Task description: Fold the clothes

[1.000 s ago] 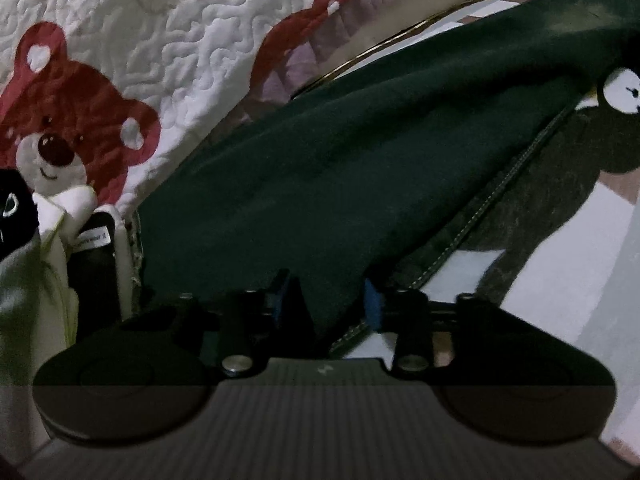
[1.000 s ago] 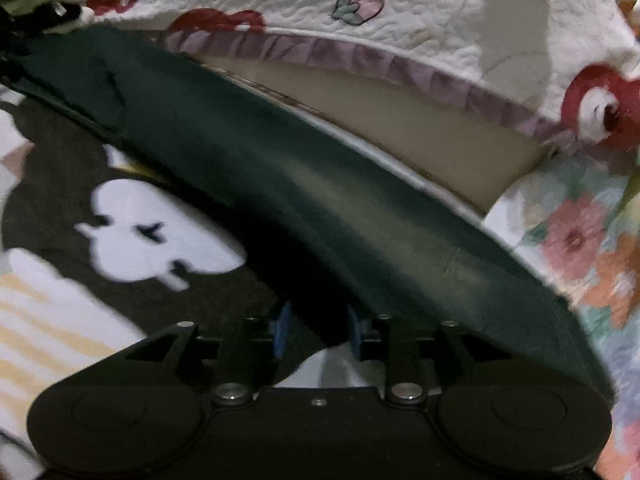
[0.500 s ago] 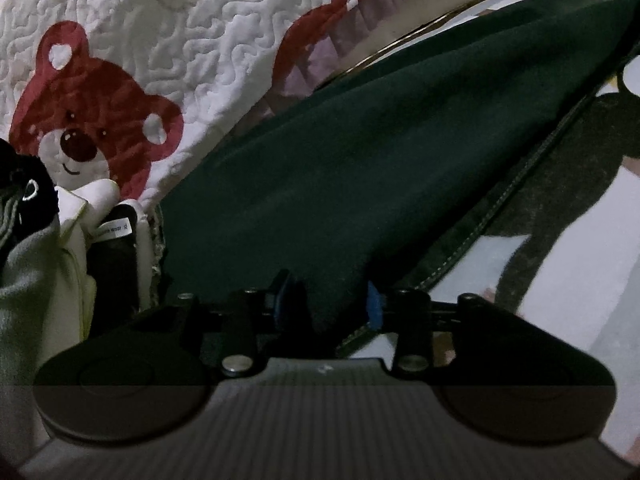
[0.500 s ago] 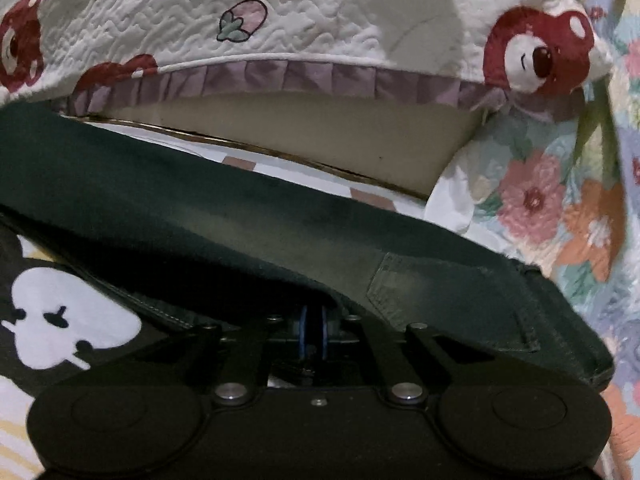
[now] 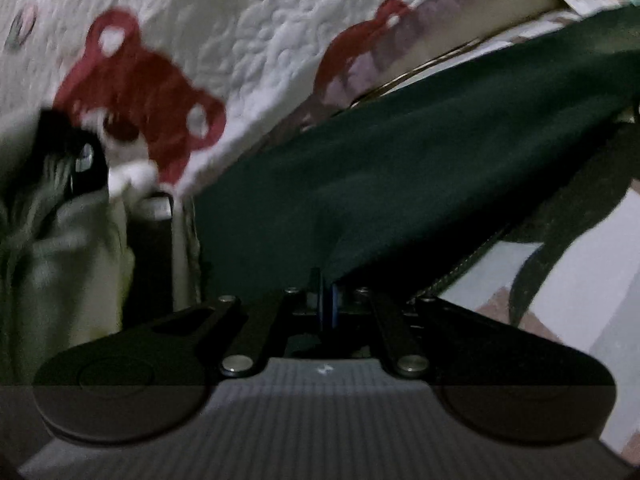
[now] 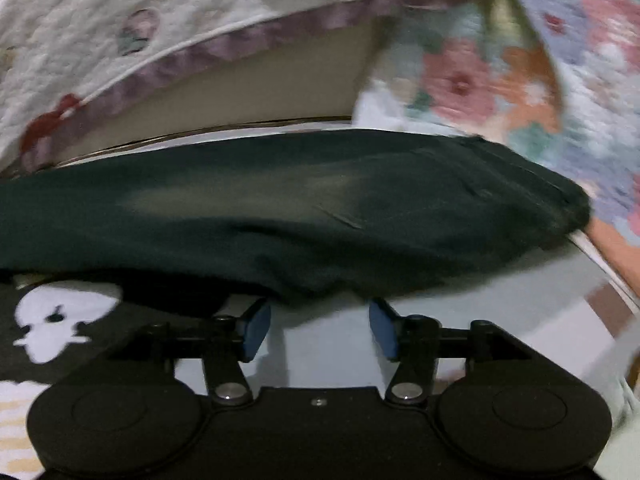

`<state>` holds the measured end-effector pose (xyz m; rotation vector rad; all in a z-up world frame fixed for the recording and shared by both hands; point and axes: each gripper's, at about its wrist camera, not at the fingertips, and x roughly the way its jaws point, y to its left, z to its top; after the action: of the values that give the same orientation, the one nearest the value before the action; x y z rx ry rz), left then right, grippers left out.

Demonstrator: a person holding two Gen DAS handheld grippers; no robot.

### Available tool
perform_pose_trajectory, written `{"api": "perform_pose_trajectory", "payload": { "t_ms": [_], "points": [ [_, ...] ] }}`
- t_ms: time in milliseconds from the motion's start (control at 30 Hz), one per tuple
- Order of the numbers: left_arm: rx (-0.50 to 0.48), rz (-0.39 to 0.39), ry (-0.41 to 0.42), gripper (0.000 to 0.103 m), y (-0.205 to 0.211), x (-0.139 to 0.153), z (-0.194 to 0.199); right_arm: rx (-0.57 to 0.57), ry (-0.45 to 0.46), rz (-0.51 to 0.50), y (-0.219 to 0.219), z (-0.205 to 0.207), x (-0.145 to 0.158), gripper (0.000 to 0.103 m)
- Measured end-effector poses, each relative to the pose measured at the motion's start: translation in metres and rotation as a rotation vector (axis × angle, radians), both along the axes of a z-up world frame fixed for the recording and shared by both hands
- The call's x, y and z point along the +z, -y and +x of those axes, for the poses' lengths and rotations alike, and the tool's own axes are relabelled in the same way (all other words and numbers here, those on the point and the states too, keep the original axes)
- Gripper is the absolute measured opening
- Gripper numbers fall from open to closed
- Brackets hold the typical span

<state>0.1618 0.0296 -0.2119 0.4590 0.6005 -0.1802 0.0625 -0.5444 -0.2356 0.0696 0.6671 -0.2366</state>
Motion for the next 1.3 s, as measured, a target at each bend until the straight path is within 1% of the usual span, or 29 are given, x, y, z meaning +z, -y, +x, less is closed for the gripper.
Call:
{"api": "perform_pose_trajectory", "payload": {
  "t_ms": [67,167,267,300,333,367,433,467,567,633,667,733,767,800,833,867,900,933,967,1000,1033,1100,1133,1200,1233,1267,1300],
  "points": [
    [-0.006,0.003,-0.001,0.004,-0.001,0.000,0.000,0.001,0.010,0.024,0.004,-0.002,0.000,0.060],
    [-0.014,0.011,0.001,0.004,-0.003,-0.001,0.000,0.024,0.025,0.030,0.003,0.001,0.001,0.060],
    [-0.004,-0.006,-0.007,0.004,-0.005,-0.002,0.004,0.047,0.045,0.000,-0.002,0.010,0.002,0.062],
    [-0.003,-0.005,-0.008,0.004,-0.004,-0.001,0.007,0.032,0.061,-0.011,-0.003,0.015,0.006,0.056],
    [-0.003,-0.005,-0.005,0.004,-0.004,0.001,0.008,0.017,0.076,-0.022,-0.003,0.021,0.010,0.038],
    [-0.003,-0.011,0.001,0.004,-0.004,0.004,0.009,0.002,0.091,-0.034,-0.003,0.026,0.014,0.015],
    [-0.004,-0.016,0.011,0.004,-0.005,0.007,0.010,-0.074,0.201,0.070,0.004,0.022,0.042,0.015],
    [-0.005,-0.018,0.016,0.004,-0.005,0.009,0.011,-0.079,0.197,0.063,0.005,0.022,0.045,0.015],
    [-0.013,0.029,-0.005,0.004,-0.007,-0.002,0.007,-0.071,0.075,-0.014,0.006,0.027,0.029,0.014],
    [0.021,0.033,-0.039,0.004,-0.015,-0.010,0.005,-0.069,-0.001,-0.046,0.004,0.021,0.012,0.014],
    [0.038,0.039,-0.038,0.005,-0.018,-0.011,0.002,-0.070,-0.028,-0.058,0.002,0.017,0.007,0.014],
    [0.072,0.054,-0.025,0.006,-0.023,-0.010,-0.002,-0.122,-0.074,-0.061,0.002,0.004,0.001,0.004],
    [0.106,0.033,-0.019,0.006,-0.028,-0.007,-0.004,-0.164,-0.091,-0.047,0.007,-0.004,0.001,0.004],
    [0.146,0.002,-0.013,0.009,-0.033,-0.003,-0.005,-0.170,-0.093,-0.044,0.007,-0.011,0.004,0.005],
    [0.185,-0.026,-0.007,0.011,-0.038,0.001,-0.007,-0.146,-0.083,-0.049,0.004,-0.015,0.009,0.008],
    [0.224,-0.053,-0.002,0.011,-0.043,0.006,-0.010,-0.123,-0.073,-0.054,0.001,-0.020,0.015,0.014],
    [0.246,-0.060,0.009,0.012,-0.046,0.010,-0.014,-0.099,-0.063,-0.060,-0.002,-0.024,0.020,0.014],
    [0.254,-0.043,0.018,0.011,-0.047,0.012,-0.017,-0.076,-0.053,-0.065,-0.005,-0.029,0.026,0.014],
    [0.258,-0.020,0.024,0.011,-0.046,0.013,-0.021,-0.052,-0.043,-0.070,-0.008,-0.034,0.031,0.019],
    [0.263,0.003,0.030,0.011,-0.046,0.015,-0.025,-0.029,-0.033,-0.075,-0.011,-0.038,0.037,0.028],
    [0.267,0.025,0.037,0.012,-0.046,0.017,-0.029,0.005,-0.024,-0.082,-0.017,-0.040,0.040,0.032],
    [0.286,0.067,0.065,0.012,-0.047,0.020,-0.038,0.087,-0.005,-0.097,-0.035,-0.039,0.045,0.035],
    [0.291,0.081,0.080,0.012,-0.047,0.023,-0.043,0.111,-0.005,-0.088,-0.044,-0.039,0.047,0.036],
    [0.301,0.035,0.105,0.013,-0.046,0.033,-0.054,0.128,-0.019,-0.043,-0.061,-0.040,0.052,0.039],
    [0.307,0.007,0.117,0.017,-0.045,0.038,-0.060,0.137,-0.026,-0.020,-0.070,-0.041,0.054,0.040],
    [0.284,-0.050,0.110,0.020,-0.043,0.041,-0.060,0.146,-0.033,0.003,-0.079,-0.041,0.057,0.041],
    [0.251,-0.116,0.096,0.027,-0.041,0.043,-0.057,0.155,-0.040,0.026,-0.088,-0.042,0.060,0.043]
  ]
}}
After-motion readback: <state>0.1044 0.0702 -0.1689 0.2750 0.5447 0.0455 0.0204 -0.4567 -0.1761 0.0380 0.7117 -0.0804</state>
